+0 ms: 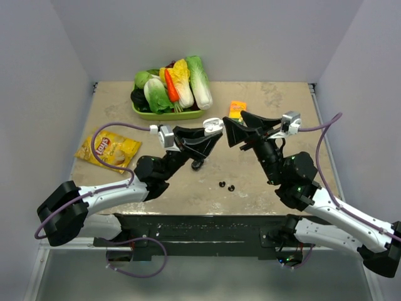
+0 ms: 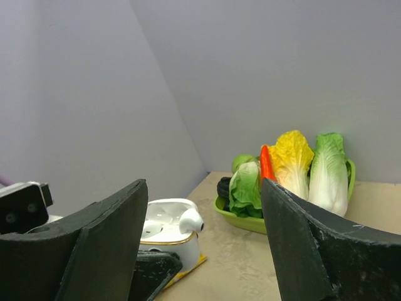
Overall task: Insert the wireless bluetooth earbuds into the charging case
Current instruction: Place the earbud in the charging case.
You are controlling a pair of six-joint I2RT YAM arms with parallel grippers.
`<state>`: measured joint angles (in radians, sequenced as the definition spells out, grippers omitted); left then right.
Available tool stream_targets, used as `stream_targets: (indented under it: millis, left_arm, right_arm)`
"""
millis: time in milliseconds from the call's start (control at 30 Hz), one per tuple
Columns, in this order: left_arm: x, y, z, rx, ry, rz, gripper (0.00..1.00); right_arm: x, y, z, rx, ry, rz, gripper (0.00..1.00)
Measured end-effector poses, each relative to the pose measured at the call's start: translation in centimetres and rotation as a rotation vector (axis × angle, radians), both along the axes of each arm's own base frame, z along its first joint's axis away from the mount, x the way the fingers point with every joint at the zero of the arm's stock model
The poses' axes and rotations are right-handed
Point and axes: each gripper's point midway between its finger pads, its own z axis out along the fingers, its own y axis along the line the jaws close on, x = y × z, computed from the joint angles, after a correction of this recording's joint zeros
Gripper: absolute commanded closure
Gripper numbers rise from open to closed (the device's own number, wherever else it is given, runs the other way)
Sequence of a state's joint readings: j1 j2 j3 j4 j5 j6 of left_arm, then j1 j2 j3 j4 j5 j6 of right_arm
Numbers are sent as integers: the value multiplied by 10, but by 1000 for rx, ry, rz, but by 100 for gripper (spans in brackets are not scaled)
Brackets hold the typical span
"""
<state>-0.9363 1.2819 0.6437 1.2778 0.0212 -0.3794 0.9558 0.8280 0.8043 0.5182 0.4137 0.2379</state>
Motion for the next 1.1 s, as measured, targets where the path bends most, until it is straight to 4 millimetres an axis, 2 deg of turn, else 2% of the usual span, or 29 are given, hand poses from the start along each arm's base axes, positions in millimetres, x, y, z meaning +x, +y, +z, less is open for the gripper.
stream_targets:
  millis: [133,267,333,467,667,767,1100]
  left_arm:
    - [-2,-2,-17,41,5,-10,100]
    - [-5,-3,-46,106,24,-16,100]
    - [-6,-2,-52,121,26,-18,100]
    - [-9,-1,-52,127,12,-24,100]
    - [-13,2,-50,135,-21,-20,100]
    - [-14,3,-48,138,-36,-13,100]
    - [-14,5,-46,145,-57,3,100]
  right_arm:
    - [3,-8,-2,-3,42,-37,30]
    - [8,-13,-4,-48,96,-76,32]
    - [11,-13,-5,-82,125,-92,32]
    - [20,-10,-13,-158,188,-129,32]
    - [32,-5,-61,-332,310,-179,35]
    - [34,-6,-76,-384,346,-192,36]
    - [30,-7,-81,-401,362,-180,37]
